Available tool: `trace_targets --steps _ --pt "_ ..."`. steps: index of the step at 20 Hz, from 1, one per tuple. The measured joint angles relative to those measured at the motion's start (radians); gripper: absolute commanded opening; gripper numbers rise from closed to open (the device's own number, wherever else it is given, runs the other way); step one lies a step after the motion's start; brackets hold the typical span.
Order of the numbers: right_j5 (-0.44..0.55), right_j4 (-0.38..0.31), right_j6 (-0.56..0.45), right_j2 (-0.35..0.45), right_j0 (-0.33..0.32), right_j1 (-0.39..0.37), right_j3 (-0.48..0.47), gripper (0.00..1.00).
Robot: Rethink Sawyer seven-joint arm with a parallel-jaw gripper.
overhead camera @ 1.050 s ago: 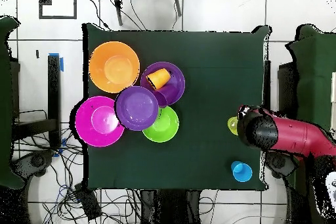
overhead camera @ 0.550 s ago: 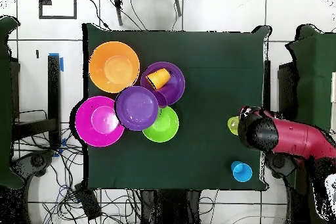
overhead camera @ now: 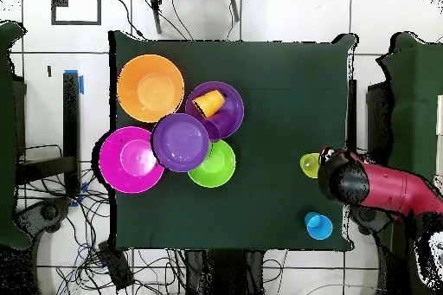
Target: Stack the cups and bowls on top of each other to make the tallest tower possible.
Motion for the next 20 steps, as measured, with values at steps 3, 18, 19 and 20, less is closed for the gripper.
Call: trace_targets --steps 3,18,19,20 --pt "-0.008 0.000 0.000 -0.019 0.009 0.015 0.000 1.00" --pt "-0.097 0.026 0.000 0.010 -0.040 0.007 0.051 1.00" --pt "-0.100 0.029 0.000 0.011 -0.039 0.006 0.055 1.00" --pt "-0.103 0.032 0.000 0.011 -0.037 0.004 0.058 1.00"
